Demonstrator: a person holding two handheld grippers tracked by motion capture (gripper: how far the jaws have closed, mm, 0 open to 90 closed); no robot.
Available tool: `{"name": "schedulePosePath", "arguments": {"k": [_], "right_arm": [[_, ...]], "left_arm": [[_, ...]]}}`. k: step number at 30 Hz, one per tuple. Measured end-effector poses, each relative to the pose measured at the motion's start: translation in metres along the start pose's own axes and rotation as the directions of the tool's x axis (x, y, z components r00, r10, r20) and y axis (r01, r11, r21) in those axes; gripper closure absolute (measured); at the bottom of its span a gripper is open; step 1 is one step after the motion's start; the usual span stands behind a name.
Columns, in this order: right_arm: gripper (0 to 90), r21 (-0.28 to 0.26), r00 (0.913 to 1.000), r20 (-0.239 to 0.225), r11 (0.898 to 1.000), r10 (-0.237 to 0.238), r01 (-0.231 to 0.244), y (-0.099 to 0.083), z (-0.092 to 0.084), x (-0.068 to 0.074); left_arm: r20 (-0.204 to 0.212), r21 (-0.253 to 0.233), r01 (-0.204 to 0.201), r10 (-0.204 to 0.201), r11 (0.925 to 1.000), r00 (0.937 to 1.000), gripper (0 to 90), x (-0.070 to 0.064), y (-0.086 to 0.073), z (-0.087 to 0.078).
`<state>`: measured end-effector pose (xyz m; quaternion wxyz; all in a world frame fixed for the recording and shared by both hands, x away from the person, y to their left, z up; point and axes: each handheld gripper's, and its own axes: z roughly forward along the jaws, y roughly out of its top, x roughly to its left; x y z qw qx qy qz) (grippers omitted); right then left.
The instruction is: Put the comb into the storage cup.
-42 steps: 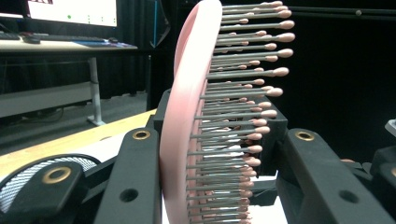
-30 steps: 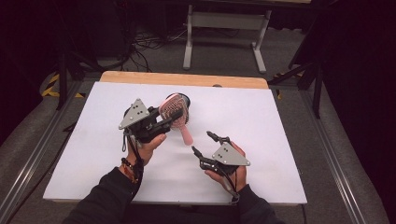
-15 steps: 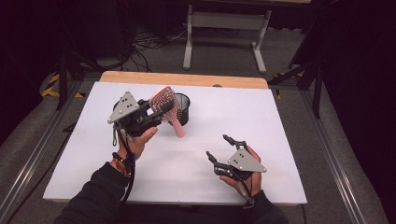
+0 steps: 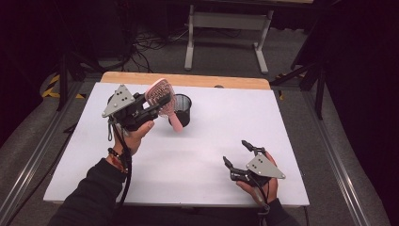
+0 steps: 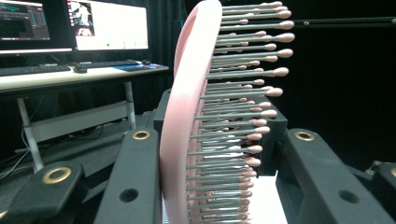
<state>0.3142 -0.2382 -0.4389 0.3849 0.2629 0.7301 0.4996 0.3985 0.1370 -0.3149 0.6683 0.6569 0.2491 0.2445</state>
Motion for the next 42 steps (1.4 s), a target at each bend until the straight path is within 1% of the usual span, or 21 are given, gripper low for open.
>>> {"name": "schedulePosePath", "arguments": {"k": [3, 7, 9, 11, 12, 16, 19, 21, 24, 25, 29, 30, 33, 36, 38, 39, 40, 41, 42], "right_arm": [[17.4, 0.007, 0.9999, 0.008, 1.000, 0.006, -0.006, -0.004, -0.005, -0.004], [16.6, 0.006, 0.9994, 0.017, 1.000, 0.029, -0.030, -0.008, -0.010, -0.009], [16.3, 0.014, 0.9994, 0.021, 0.999, 0.029, -0.029, -0.010, -0.011, -0.010], [16.2, 0.024, 0.9995, 0.026, 1.000, 0.019, -0.020, -0.012, -0.012, -0.010], [15.9, 0.020, 0.9996, 0.023, 1.000, 0.020, -0.020, -0.012, -0.012, -0.010], [14.5, 0.014, 0.9994, 0.027, 1.000, 0.022, -0.023, -0.012, -0.012, -0.010], [14.2, 0.016, 0.9994, 0.025, 1.000, 0.024, -0.024, -0.012, -0.012, -0.011], [13.9, 0.018, 0.9995, 0.020, 1.000, 0.024, -0.024, -0.011, -0.011, -0.010], [12.2, 0.020, 0.9996, 0.012, 0.999, 0.027, -0.027, -0.012, -0.010, -0.010], [11.4, 0.020, 0.9997, 0.010, 0.999, 0.024, -0.024, -0.012, -0.010, -0.009], [10.3, 0.023, 0.9996, 0.012, 0.999, 0.025, -0.026, -0.012, -0.009, -0.009], [10.3, 0.020, 0.9996, 0.013, 0.999, 0.027, -0.027, -0.012, -0.009, -0.009], [10.3, 0.019, 0.9997, 0.011, 1.000, 0.022, -0.022, -0.012, -0.009, -0.008], [10.5, 0.019, 0.9998, 0.010, 1.000, 0.020, -0.020, -0.012, -0.008, -0.007], [10.6, 0.022, 0.9998, 0.011, 1.000, 0.018, -0.018, -0.012, -0.008, -0.007], [10.6, 0.023, 0.9999, 0.003, 1.000, 0.012, -0.012, -0.012, -0.007, -0.006], [10.6, 0.029, 1.0000, 0.000, 1.000, 0.008, -0.008, -0.012, -0.006, -0.006], [10.7, 0.032, 1.0000, -0.001, 0.999, -0.001, 0.001, -0.012, -0.006, -0.005], [10.7, 0.032, 1.0000, -0.001, 0.999, -0.001, 0.001, -0.012, -0.006, -0.005]], "left_arm": [[-0.002, -0.004, -0.005, 0.005, 1.0000, 1.0000, 62.9, 0.002, 0.003, 0.000], [-0.016, -0.009, -0.006, 0.006, 0.9999, 0.9998, 62.9, 0.006, 0.006, 0.000], [-0.018, -0.014, -0.002, 0.002, 0.9999, 0.9998, 62.9, 0.008, 0.009, -0.001], [-0.027, -0.026, -0.007, 0.006, 0.9996, 0.9996, 62.9, 0.010, 0.012, -0.001], [-0.031, -0.025, -0.013, 0.012, 0.9996, 0.9995, 62.9, 0.011, 0.013, -0.001], [-0.045, -0.041, 0.002, -0.004, 0.9992, 0.9990, 62.9, 0.017, 0.017, -0.001], [-0.053, -0.046, 0.003, -0.006, 0.9989, 0.9986, 62.9, 0.022, 0.019, 0.000], [-0.062, -0.038, -0.004, 0.002, 0.9993, 0.9981, 62.9, 0.025, 0.021, 0.001], [-0.073, -0.039, 0.000, -0.002, 0.9992, 0.9973, 62.9, 0.030, 0.022, 0.005], [-0.074, -0.037, -0.005, 0.002, 0.9993, 0.9973, 62.9, 0.031, 0.023, 0.005], [-0.086, -0.041, -0.005, 0.002, 0.9991, 0.9963, 62.9, 0.037, 0.026, 0.011], [-0.087, -0.033, -0.012, 0.009, 0.9994, 0.9962, 62.9, 0.037, 0.027, 0.011], [-0.093, -0.040, -0.015, 0.011, 0.9991, 0.9956, 62.9, 0.039, 0.029, 0.016], [-0.100, -0.034, -0.017, 0.013, 0.9993, 0.9949, 62.9, 0.040, 0.029, 0.020], [-0.098, -0.035, -0.015, 0.011, 0.9993, 0.9952, 62.9, 0.041, 0.029, 0.023], [-0.104, -0.025, -0.018, 0.015, 0.9995, 0.9945, 62.9, 0.041, 0.028, 0.026], [-0.104, -0.025, -0.018, 0.015, 0.9995, 0.9945, 62.9, 0.041, 0.028, 0.026], [-0.105, -0.016, -0.019, 0.017, 0.9997, 0.9944, 62.9, 0.042, 0.027, 0.030], [-0.105, -0.016, -0.019, 0.017, 0.9997, 0.9944, 62.9, 0.042, 0.027, 0.030]]}}
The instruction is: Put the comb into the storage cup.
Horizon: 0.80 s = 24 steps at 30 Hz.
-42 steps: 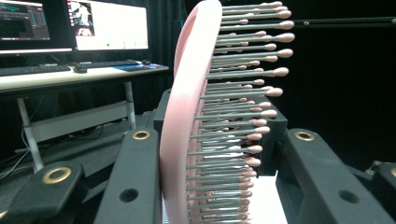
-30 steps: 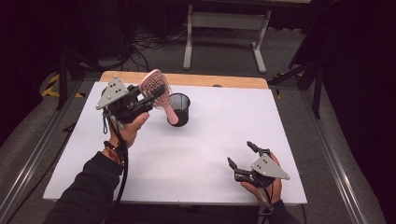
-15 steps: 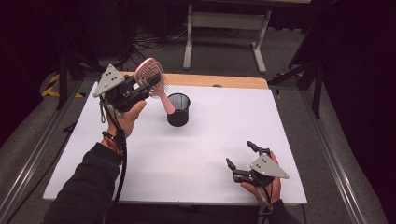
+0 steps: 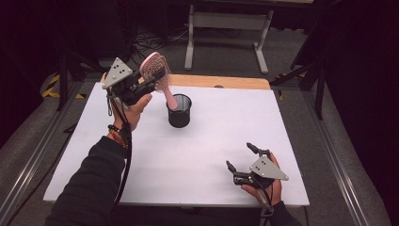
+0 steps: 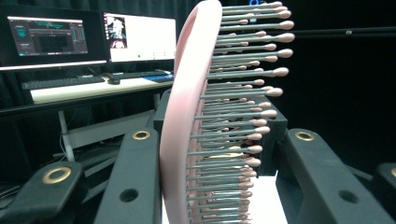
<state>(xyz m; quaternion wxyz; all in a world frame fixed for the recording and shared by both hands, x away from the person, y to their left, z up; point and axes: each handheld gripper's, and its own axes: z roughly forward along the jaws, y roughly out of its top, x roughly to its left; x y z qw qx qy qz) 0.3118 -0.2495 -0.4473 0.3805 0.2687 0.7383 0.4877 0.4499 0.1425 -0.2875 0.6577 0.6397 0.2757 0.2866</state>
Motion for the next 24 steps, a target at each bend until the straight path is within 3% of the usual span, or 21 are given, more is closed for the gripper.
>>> {"name": "schedulePosePath", "arguments": {"k": [9, 24], "right_arm": [[12.0, 0.001, 0.9999, -0.014, 1.000, 0.001, -0.001, 0.000, 0.001, 0.001], [13.0, -0.008, 0.9999, -0.016, 1.000, 0.003, -0.003, 0.000, 0.000, 0.001]], "left_arm": [[-0.002, 0.002, 0.005, -0.005, 1.0000, 1.0000, 62.9, 0.002, -0.007, 0.014], [-0.019, 0.043, 0.020, -0.019, 0.9989, 0.9996, 62.9, 0.006, -0.021, 0.035]]}}
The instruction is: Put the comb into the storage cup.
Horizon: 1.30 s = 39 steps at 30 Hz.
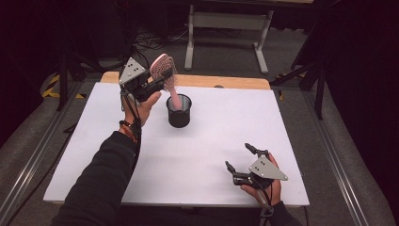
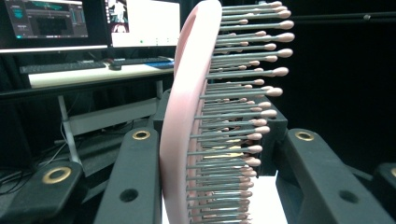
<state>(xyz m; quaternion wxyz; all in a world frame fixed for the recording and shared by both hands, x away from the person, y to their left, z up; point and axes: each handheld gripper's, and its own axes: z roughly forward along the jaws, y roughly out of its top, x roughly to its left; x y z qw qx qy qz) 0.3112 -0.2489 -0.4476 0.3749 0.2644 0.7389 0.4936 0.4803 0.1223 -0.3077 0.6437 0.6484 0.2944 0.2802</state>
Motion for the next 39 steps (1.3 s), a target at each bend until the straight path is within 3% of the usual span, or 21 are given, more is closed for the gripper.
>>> {"name": "schedulePosePath", "arguments": {"k": [13, 39], "right_arm": [[12.7, 0.005, 0.9999, -0.014, 1.000, -0.002, 0.003, 0.000, 0.000, 0.001], [12.6, 0.022, 0.9997, -0.020, 1.000, -0.012, 0.012, -0.001, 0.003, 0.001]], "left_arm": [[0.001, 0.030, 0.031, -0.031, 0.9991, 0.9995, 62.8, -0.003, -0.016, 0.019], [0.004, 0.088, 0.091, -0.092, 0.9919, 0.9958, 62.7, -0.004, -0.049, 0.026]]}}
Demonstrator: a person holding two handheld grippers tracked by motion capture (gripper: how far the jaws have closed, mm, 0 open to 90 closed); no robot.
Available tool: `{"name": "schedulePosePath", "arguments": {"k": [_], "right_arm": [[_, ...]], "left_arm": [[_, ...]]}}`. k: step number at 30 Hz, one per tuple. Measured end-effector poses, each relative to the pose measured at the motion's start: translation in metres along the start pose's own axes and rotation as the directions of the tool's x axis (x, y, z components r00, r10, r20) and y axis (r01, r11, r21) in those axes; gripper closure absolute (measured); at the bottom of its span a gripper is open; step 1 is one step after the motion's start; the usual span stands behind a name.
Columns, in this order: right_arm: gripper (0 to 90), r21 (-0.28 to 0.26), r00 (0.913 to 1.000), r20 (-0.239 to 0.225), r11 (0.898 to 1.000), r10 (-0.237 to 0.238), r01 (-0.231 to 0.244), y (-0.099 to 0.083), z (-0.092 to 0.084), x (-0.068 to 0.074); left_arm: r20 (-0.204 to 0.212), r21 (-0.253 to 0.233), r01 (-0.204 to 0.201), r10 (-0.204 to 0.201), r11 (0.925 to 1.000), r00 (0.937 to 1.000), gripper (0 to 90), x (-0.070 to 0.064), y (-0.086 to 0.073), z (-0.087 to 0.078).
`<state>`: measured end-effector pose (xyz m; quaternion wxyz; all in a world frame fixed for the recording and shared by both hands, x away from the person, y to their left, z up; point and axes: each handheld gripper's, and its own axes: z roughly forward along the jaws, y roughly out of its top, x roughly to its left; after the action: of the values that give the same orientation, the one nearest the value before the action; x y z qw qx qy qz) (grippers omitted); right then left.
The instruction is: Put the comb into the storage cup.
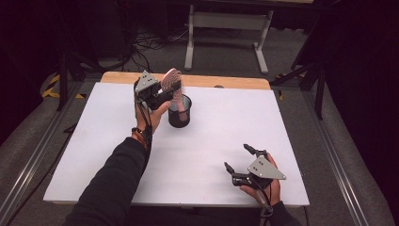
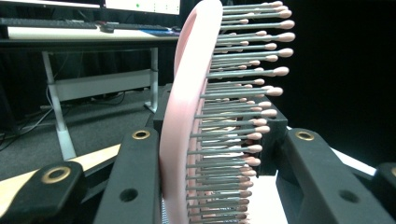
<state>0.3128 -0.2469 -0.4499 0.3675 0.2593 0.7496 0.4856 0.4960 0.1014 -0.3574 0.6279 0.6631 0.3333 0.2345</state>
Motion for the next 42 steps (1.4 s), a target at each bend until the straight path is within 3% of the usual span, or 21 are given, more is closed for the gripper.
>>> {"name": "schedulePosePath", "arguments": {"k": [27, 42], "right_arm": [[12.9, 0.011, 0.9999, -0.007, 1.000, -0.008, 0.008, -0.001, 0.001, 0.001], [13.0, 0.026, 0.9997, -0.019, 1.000, -0.015, 0.016, -0.001, 0.004, 0.003]], "left_arm": [[-0.015, 0.014, 0.049, -0.049, 0.9987, 0.9987, 62.1, 0.009, -0.023, 0.001], [-0.070, 0.022, 0.084, -0.082, 0.9962, 0.9942, 59.0, 0.024, -0.028, -0.003]]}}
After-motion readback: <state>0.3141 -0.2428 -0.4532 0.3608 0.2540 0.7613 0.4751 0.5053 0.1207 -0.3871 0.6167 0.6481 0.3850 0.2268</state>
